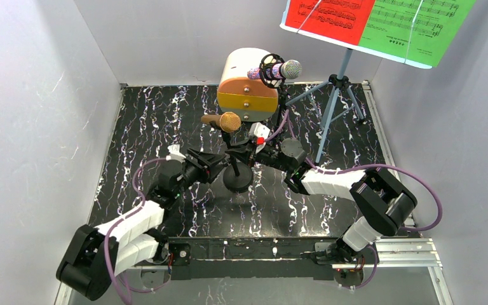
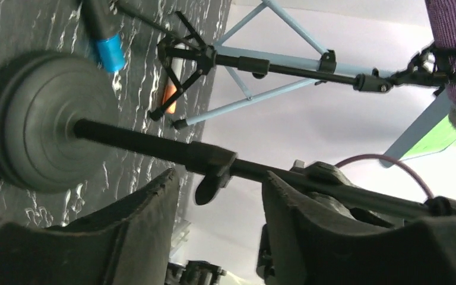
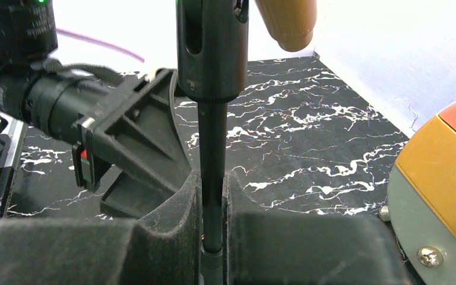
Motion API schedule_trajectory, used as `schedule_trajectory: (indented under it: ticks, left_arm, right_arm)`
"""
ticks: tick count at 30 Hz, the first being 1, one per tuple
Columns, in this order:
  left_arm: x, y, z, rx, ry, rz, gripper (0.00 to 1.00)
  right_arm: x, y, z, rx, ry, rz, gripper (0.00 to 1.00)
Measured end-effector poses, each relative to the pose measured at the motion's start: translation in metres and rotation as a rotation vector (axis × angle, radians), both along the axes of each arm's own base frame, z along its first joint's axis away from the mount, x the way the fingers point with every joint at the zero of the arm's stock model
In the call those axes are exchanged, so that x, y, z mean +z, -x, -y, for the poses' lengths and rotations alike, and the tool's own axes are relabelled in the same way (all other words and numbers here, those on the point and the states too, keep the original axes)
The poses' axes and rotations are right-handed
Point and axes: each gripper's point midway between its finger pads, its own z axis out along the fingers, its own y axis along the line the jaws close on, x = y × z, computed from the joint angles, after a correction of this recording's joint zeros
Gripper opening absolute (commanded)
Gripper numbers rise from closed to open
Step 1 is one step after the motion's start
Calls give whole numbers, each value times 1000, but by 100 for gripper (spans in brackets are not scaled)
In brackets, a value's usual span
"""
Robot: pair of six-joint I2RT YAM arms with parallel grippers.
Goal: Pack up the instrument practice props
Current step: Unscrew the knob on the microphone stand.
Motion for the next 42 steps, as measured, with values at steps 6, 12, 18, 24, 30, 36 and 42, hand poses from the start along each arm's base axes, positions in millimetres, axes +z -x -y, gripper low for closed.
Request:
schedule_trajectory:
  ticks: [6, 12, 18, 24, 30, 36, 42]
  left_arm:
    - [28, -9, -10, -73, -406, 314, 63]
    - [46, -9, -28, -153, -804, 665, 63]
    - [53, 0, -36, -172, -1013, 986, 63]
    - [36, 15, -32, -212, -1183, 1207, 68]
    - [37, 27, -11, -265, -1329, 1423, 70]
    - [26, 27, -7, -293, -1475, 1496, 69]
    - [24, 27, -9, -294, -1582, 1539, 69]
  right_arm:
    - [0, 0, 0, -2, 2, -2, 1]
    - [0, 2, -1, 13, 2, 1, 1]
    - [0, 3, -1, 18, 3, 2, 1]
    - [1, 3, -1, 18, 2, 2, 1]
    - [0, 2, -1, 17, 5, -1, 1]
    - [0, -1, -1, -1, 4, -17, 1]
    - [0, -4, 6, -47, 7, -76, 1]
